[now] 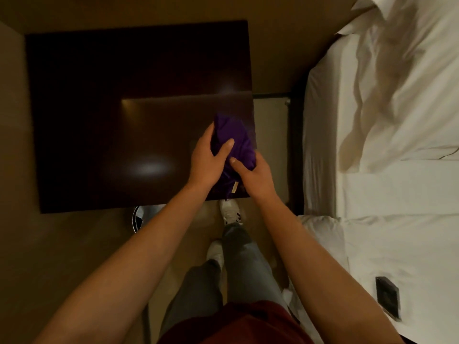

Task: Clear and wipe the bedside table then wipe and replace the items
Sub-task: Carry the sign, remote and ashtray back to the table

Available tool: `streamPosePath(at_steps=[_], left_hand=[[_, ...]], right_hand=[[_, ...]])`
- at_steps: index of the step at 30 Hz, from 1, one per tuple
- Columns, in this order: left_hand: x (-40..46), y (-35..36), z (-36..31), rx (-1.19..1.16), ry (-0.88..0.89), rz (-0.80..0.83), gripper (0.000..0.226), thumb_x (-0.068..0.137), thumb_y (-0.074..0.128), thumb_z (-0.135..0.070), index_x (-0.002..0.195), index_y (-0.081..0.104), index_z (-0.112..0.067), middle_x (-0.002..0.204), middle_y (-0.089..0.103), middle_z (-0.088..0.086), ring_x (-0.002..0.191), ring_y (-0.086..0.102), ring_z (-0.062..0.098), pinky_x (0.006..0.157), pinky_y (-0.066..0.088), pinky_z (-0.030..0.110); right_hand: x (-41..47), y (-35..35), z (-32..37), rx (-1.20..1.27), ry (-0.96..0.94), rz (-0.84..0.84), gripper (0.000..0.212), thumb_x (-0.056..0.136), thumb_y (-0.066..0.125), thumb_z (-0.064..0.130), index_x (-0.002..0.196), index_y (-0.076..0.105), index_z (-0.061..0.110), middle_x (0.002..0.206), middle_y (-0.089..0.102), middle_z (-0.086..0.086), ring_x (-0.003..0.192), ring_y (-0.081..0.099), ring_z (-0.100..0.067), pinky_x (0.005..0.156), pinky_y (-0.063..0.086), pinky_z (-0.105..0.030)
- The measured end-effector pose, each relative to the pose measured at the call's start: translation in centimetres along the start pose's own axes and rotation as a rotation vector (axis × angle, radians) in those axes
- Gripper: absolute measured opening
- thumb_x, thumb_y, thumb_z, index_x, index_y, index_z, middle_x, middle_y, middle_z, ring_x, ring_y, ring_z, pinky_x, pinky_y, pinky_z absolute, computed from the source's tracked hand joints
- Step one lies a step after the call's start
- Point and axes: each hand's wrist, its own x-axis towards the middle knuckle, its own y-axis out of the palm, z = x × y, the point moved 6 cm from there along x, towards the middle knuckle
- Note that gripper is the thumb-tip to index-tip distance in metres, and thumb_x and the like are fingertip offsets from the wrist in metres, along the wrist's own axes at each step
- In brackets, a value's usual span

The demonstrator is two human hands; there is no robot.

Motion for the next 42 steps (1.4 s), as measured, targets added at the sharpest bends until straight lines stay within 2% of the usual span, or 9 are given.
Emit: streamPosePath(at_steps=[4, 6, 10, 15, 20, 24, 29, 35, 42], left_hand=[[0.5, 0.2, 1.2, 0.125, 0.001, -0.032, 0.061, 0.097, 0.064, -0.042, 0.152, 0.044, -0.025, 0.141, 0.059, 0.0, 0.13, 0.055, 0.017, 0.109, 0.048, 0.043], [0.6, 0.4, 1.7, 0.143, -0.016, -0.056, 0.061, 0.095, 0.067, -0.042, 0.149, 0.045, -0.024, 0.14, 0.06, 0.0, 0.128, 0.057, 0.016, 0.107, 0.049, 0.042], [0.8, 1.0, 1.7, 0.226, -0.012, -0.096, 0.059, 0.092, 0.069, -0.046, 0.143, 0.049, -0.023, 0.133, 0.061, -0.001, 0.124, 0.057, 0.017, 0.103, 0.051, 0.043], [-0.6, 0.3, 0.7, 0.35, 0.074, -0.168, 0.067, 0.093, 0.064, -0.053, 0.145, 0.044, -0.015, 0.151, 0.041, 0.008, 0.136, 0.044, 0.026, 0.111, 0.043, 0.044], [-3.0, 0.0, -2.5, 0.468, 0.307, -0.155, 0.061, 0.096, 0.057, -0.05, 0.145, 0.044, -0.015, 0.16, 0.032, 0.009, 0.143, 0.036, 0.028, 0.113, 0.04, 0.048], [-6.2, 1.9, -5.9, 0.457, 0.52, -0.072, 0.054, 0.097, 0.06, -0.044, 0.143, 0.05, -0.018, 0.157, 0.037, 0.009, 0.141, 0.039, 0.028, 0.112, 0.04, 0.049], [-11.8, 8.0, -9.4, 0.46, 0.776, 0.129, 0.042, 0.097, 0.063, -0.043, 0.132, 0.064, -0.02, 0.15, 0.047, 0.009, 0.135, 0.045, 0.029, 0.106, 0.043, 0.047], [-21.0, 18.5, -11.0, 0.478, 1.012, 0.439, 0.034, 0.096, 0.066, -0.038, 0.122, 0.071, -0.016, 0.139, 0.058, 0.01, 0.128, 0.051, 0.03, 0.102, 0.046, 0.047], [-31.0, 30.9, -9.3, 0.695, 1.177, 0.725, 0.042, 0.095, 0.066, -0.042, 0.132, 0.064, -0.02, 0.146, 0.054, 0.008, 0.134, 0.048, 0.031, 0.107, 0.042, 0.044]], right_hand=[[0.4, 0.7, -0.8, -0.196, 0.034, -0.055, 0.042, 0.092, 0.074, 0.039, 0.126, 0.058, 0.022, 0.097, 0.067, 0.016, 0.085, 0.065, 0.005, 0.065, 0.049, -0.008], [0.1, 0.4, -1.0, -0.283, 0.019, -0.123, 0.042, 0.092, 0.072, 0.042, 0.127, 0.057, 0.024, 0.092, 0.064, 0.019, 0.081, 0.062, 0.007, 0.061, 0.048, -0.006], [-0.4, -0.3, -0.7, -0.55, -0.016, -0.218, 0.051, 0.09, 0.066, 0.053, 0.131, 0.053, 0.025, 0.112, 0.066, 0.004, 0.092, 0.067, -0.014, 0.076, 0.059, -0.035], [-1.6, -1.5, -0.3, -0.669, -0.064, -0.267, 0.06, 0.086, 0.06, 0.06, 0.133, 0.049, 0.024, 0.122, 0.058, 0.002, 0.099, 0.064, -0.019, 0.07, 0.049, -0.033], [-4.4, -4.3, 0.3, -0.613, -0.092, -0.39, 0.063, 0.09, 0.057, 0.057, 0.141, 0.048, 0.021, 0.145, 0.047, -0.001, 0.122, 0.058, -0.021, 0.087, 0.055, -0.04], [-9.2, -7.6, 1.1, -0.51, -0.142, -0.536, 0.058, 0.089, 0.059, 0.051, 0.14, 0.047, 0.025, 0.146, 0.045, 0.004, 0.119, 0.058, -0.016, 0.09, 0.057, -0.043], [-17.9, -13.3, -0.9, -0.316, -0.173, -0.746, 0.047, 0.09, 0.068, 0.036, 0.133, 0.056, 0.022, 0.131, 0.054, 0.004, 0.097, 0.062, -0.012, 0.082, 0.053, -0.026], [-28.6, -20.9, -7.9, -0.136, -0.075, -0.957, 0.047, 0.092, 0.07, 0.037, 0.135, 0.053, 0.03, 0.131, 0.054, 0.015, 0.091, 0.062, -0.004, 0.077, 0.052, -0.017], [-39.0, -27.3, -17.7, -0.017, 0.081, -1.147, 0.048, 0.093, 0.071, 0.034, 0.137, 0.054, 0.028, 0.131, 0.06, 0.012, 0.084, 0.061, -0.001, 0.072, 0.047, -0.01]])
